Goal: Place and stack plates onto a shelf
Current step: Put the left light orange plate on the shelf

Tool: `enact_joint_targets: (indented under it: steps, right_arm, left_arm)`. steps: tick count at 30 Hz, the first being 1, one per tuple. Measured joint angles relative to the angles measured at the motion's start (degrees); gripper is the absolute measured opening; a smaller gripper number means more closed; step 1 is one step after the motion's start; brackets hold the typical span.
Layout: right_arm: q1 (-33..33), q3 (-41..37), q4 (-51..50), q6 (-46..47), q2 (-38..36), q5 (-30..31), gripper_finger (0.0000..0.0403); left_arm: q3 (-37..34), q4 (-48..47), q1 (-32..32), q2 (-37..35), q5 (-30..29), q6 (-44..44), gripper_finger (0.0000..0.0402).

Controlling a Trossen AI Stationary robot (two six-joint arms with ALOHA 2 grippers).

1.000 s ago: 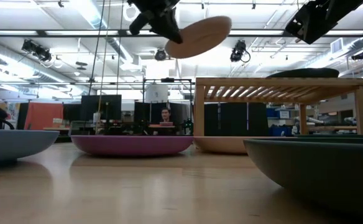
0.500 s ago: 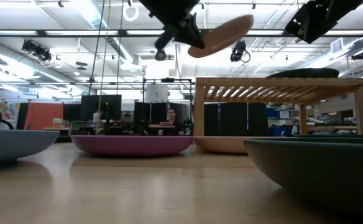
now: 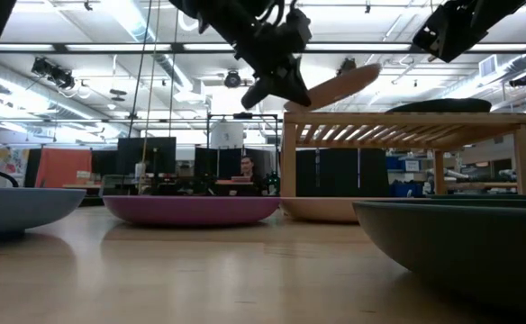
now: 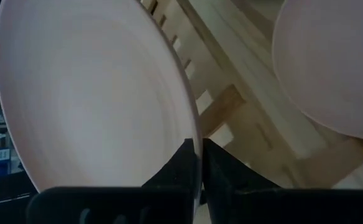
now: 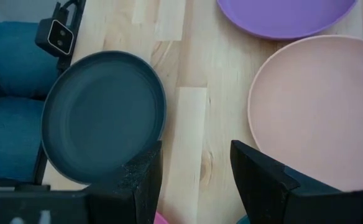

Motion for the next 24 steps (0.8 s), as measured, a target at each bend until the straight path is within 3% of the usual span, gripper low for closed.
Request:
enact_joint_targets:
  steps: [24]
  right_arm:
    - [0.0, 0.0, 0.0, 0.0, 0.0, 0.0, 0.0193]
  left_arm:
    - [0.0, 0.7, 1.3, 0.5, 0.0, -0.7, 0.0023]
